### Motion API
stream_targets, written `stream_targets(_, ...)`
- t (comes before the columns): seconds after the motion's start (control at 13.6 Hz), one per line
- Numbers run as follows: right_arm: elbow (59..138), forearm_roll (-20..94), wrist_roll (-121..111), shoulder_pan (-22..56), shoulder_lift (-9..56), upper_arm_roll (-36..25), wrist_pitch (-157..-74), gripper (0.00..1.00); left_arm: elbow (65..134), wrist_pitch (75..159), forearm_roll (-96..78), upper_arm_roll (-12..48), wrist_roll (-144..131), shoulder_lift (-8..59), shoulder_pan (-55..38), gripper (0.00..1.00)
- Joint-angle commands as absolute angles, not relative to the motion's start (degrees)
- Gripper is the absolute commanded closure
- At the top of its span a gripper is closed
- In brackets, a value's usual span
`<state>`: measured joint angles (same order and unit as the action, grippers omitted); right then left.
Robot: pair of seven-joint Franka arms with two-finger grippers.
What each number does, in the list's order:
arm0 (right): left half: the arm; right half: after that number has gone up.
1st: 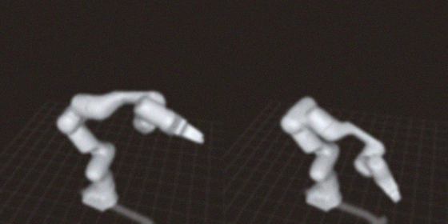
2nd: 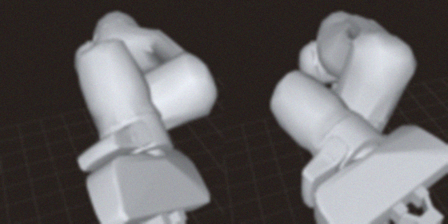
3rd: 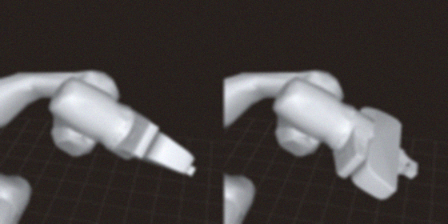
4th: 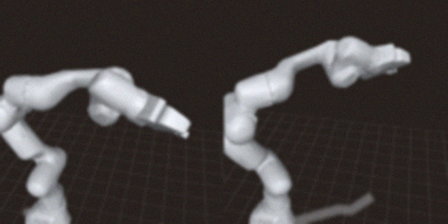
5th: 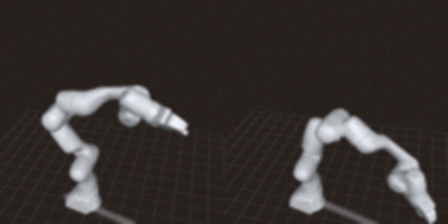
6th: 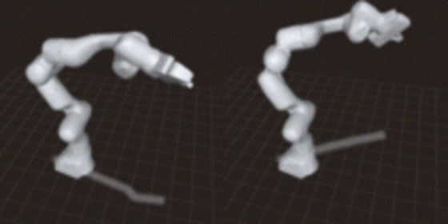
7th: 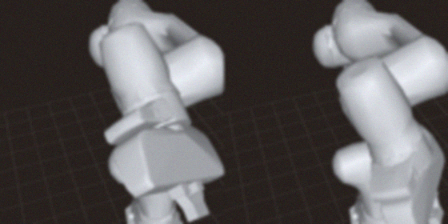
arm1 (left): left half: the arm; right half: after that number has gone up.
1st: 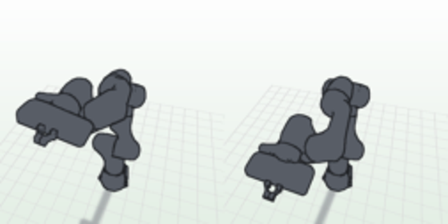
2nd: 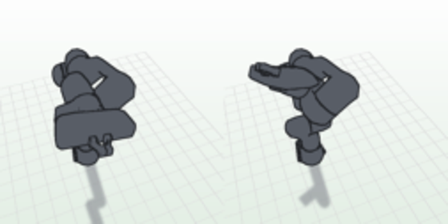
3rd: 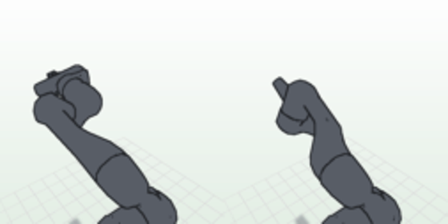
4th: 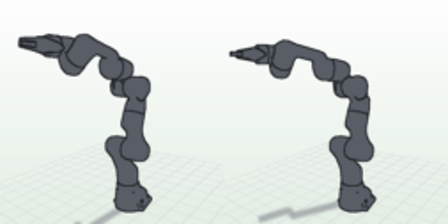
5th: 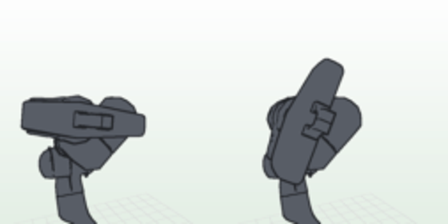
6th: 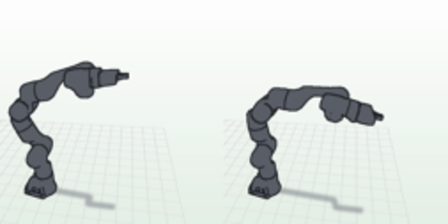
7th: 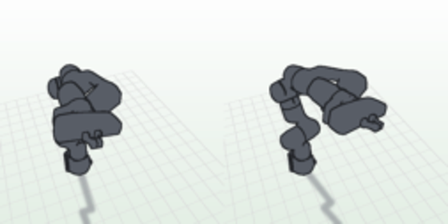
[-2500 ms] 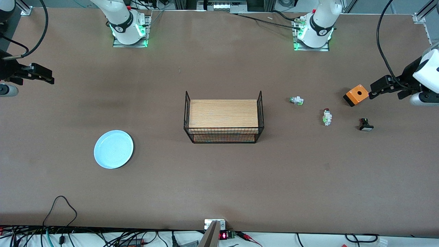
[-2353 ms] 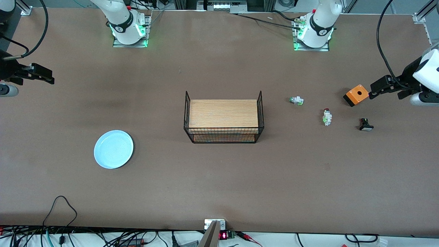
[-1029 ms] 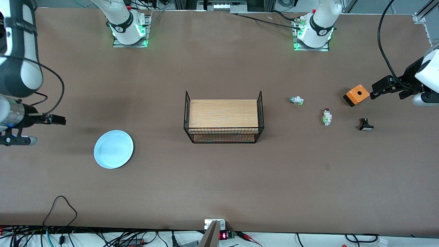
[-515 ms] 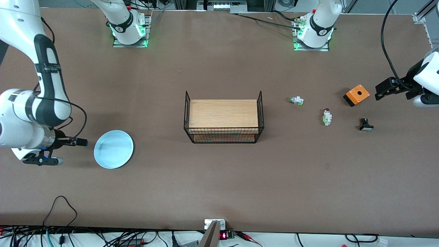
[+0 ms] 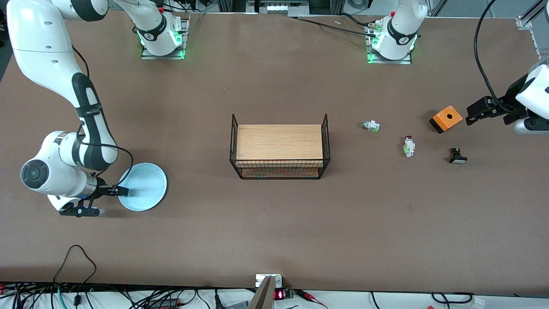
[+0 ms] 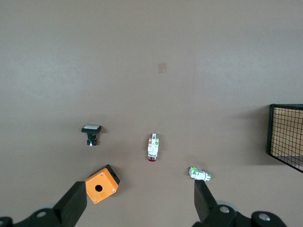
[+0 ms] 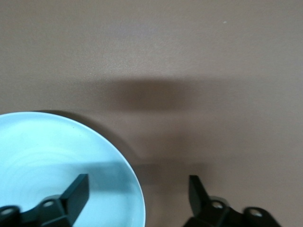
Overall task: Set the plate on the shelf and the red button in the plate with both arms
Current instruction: 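Grasp the plate rim with the right gripper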
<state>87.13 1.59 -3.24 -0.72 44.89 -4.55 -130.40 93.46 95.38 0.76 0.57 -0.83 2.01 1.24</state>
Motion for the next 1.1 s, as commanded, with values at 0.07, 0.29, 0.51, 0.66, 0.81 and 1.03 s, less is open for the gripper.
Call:
stream_targets(0.07, 86.04, 1.67, -3.43, -0.7, 45.44, -4.48, -130.17, 0.38, 94.57, 98.6, -1.14, 0.88, -0.62, 0.88, 1.49, 0.0)
stream_targets(0.29, 86.04, 2.2, -3.08, -0.88, 45.44, -4.48, -127.37, 0.61, 95.01, 98.96, -1.06, 1.05, -0.7, 0.53, 1.49, 0.0)
stream_targets(0.51, 85.96, 2.2, -2.99, -0.79, 45.35, -4.48, -122.71, 0.96, 94.92, 99.05, -0.35, 1.32, -0.7, 0.62, 0.79, 0.0)
stream_targets(0.66, 85.96, 2.2, -2.99, -0.79, 45.35, -4.48, -121.3, 1.0, 94.92, 98.7, -0.44, 1.49, -0.79, 0.62, 1.05, 0.0)
stream_targets(0.81, 85.96, 2.29, -2.99, -0.97, 44.91, -4.48, -120.94, 1.0, 94.92, 97.74, -0.44, 1.49, -0.79, 0.62, 1.41, 0.0)
stream_targets(1.03, 85.34, 2.46, -2.9, -1.23, 42.9, -4.74, -113.93, 1.0, 94.66, 97.56, -0.53, 1.49, -0.79, 0.7, 1.49, 0.0)
